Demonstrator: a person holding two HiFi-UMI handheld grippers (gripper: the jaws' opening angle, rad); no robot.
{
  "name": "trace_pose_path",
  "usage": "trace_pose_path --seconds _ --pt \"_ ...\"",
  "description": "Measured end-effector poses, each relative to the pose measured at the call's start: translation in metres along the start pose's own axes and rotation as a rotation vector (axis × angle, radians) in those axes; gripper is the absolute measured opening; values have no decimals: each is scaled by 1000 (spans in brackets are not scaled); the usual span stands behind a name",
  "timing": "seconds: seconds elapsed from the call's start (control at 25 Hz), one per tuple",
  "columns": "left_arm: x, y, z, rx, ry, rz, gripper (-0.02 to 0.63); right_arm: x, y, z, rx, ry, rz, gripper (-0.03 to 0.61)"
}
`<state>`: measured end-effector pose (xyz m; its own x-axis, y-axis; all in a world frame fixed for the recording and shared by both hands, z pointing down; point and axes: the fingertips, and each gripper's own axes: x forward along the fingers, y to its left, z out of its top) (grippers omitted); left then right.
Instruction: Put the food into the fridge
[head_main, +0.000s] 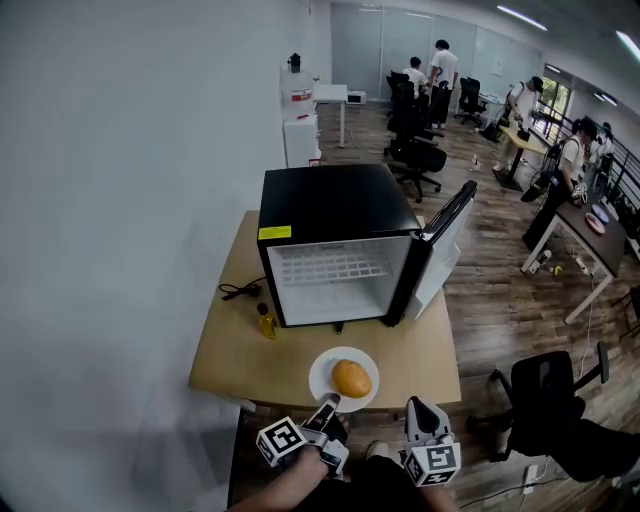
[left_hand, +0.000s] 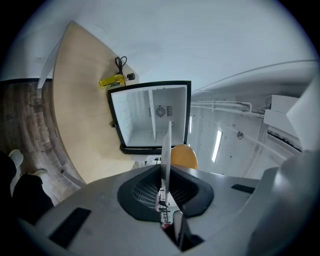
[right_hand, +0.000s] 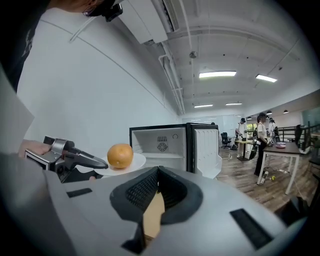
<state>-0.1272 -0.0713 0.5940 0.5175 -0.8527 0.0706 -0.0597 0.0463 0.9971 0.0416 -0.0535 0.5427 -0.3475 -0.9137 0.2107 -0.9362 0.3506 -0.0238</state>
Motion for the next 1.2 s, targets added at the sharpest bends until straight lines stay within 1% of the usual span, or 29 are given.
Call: trace_pose_path --seconds 0.28,0.6,0.88,1.04,1.2 --pt "47 -2 10 -21 10 -6 32 28 -18 5 4 -17 -11 60" --pt "111 -9 42 0 -15 0 32 82 -54 12 41 -32 -7 60" --pt "170 -12 63 16 -15 -6 32 138 -87 36 7 -50 4 60" --pt "201 -8 78 15 -18 1 32 166 -96 42 15 -48 20 60" --pt "230 -7 89 11 -23 -5 32 189 -106 38 16 -36 35 60"
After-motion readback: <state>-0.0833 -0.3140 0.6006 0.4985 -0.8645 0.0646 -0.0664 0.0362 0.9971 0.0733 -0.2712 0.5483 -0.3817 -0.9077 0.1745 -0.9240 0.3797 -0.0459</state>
